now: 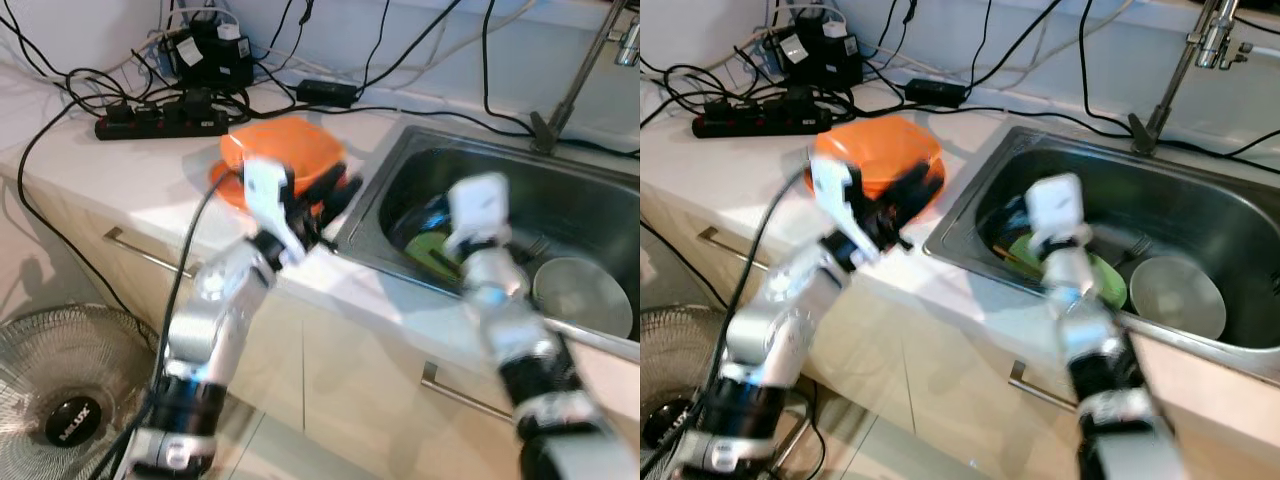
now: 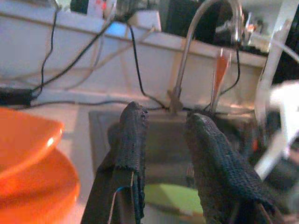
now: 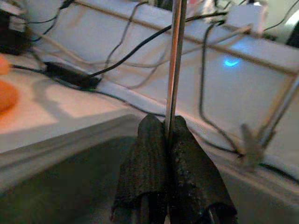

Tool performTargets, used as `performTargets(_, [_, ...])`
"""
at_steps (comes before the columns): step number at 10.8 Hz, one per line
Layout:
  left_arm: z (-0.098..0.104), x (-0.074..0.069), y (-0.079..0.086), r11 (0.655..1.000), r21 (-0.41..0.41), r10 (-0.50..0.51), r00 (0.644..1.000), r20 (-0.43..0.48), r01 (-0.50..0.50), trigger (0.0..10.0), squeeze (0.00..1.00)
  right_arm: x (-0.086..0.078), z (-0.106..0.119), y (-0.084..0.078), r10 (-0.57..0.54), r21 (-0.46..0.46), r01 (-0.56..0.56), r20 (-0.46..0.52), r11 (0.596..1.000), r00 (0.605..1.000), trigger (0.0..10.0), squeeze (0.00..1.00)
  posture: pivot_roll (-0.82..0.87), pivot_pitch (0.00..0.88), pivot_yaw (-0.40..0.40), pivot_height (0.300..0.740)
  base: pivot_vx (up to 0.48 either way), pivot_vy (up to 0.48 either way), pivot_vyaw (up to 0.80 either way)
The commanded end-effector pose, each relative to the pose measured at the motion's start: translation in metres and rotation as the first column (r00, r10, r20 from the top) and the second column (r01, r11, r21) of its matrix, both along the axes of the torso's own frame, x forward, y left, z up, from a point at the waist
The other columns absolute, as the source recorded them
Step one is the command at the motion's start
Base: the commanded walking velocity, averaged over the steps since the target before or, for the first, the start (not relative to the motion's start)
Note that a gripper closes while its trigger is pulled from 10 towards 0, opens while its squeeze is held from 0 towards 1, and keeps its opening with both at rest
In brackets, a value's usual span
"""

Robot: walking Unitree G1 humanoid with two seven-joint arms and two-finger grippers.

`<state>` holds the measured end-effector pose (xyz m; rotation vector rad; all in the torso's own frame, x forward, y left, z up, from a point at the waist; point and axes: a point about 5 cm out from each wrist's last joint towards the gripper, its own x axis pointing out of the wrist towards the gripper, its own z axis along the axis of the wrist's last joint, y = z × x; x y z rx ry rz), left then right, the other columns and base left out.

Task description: Kitchen organization

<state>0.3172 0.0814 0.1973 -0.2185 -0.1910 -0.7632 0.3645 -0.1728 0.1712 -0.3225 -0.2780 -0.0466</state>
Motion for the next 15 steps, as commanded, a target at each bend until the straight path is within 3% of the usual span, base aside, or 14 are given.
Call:
performTargets(1, [-0.003, 0.000, -0.002, 1.000, 0.018, 0.001, 1.000, -0.006, -0.001, 10.0, 0.00, 0.002, -0.001, -0.003, -0.021, 0.018, 0.021, -0.015, 1.000, 1.000, 10.0, 0.00, 0.20, 0.000, 0.000, 0.740, 0.000, 0.000, 0.00])
performTargets(3, [-0.036, -0.006, -0.010, 0.979, 0.201, -0.024, 0.996, -0.084, 0.040, 10.0, 0.00, 0.018, -0.008, -0.018, -0.102, 0.082, 0.115, -0.147, 0.990, 0.984, 10.0, 0.00, 0.20, 0.000, -0.006, 0.740, 0.000, 0.000, 0.00])
performTargets(5, [-0.051, -0.014, -0.016, 0.952, 0.277, -0.089, 0.982, -0.166, 0.133, 10.0, 0.00, 0.021, -0.018, -0.020, -0.106, 0.117, 0.137, -0.236, 0.984, 0.966, 10.0, 0.00, 0.21, 0.002, -0.012, 0.740, 0.000, 0.000, 0.00])
performTargets(6, [-0.056, -0.017, -0.017, 0.945, 0.287, -0.103, 0.978, -0.183, 0.153, 10.0, 0.00, 0.023, -0.026, -0.022, -0.109, 0.169, 0.168, -0.312, 0.971, 0.944, 10.0, 0.00, 0.21, 0.001, -0.015, 0.740, 0.000, 0.000, 0.00])
performTargets(8, [-0.053, -0.018, -0.020, 0.949, 0.273, -0.109, 0.977, -0.182, 0.157, 10.0, 0.00, 0.025, -0.033, -0.020, -0.103, 0.163, 0.176, -0.380, 0.971, 0.919, 10.0, 0.00, 0.22, 0.004, -0.026, 0.740, 0.000, 0.000, 0.00])
performTargets(14, [-0.053, -0.019, -0.018, 0.951, 0.277, -0.090, 0.978, -0.188, 0.141, 10.0, 0.00, 0.023, -0.049, -0.013, -0.081, 0.148, 0.171, -0.478, 0.974, 0.875, 10.0, 0.00, 0.23, 0.014, -0.040, 0.740, 0.000, 0.000, 0.00])
performTargets(15, [-0.053, -0.019, -0.018, 0.951, 0.278, -0.088, 0.978, -0.190, 0.139, 10.0, 0.00, 0.022, -0.050, -0.012, -0.076, 0.150, 0.168, -0.480, 0.974, 0.874, 10.0, 0.77, 0.23, 0.013, -0.040, 0.740, 0.000, 0.000, 0.00])
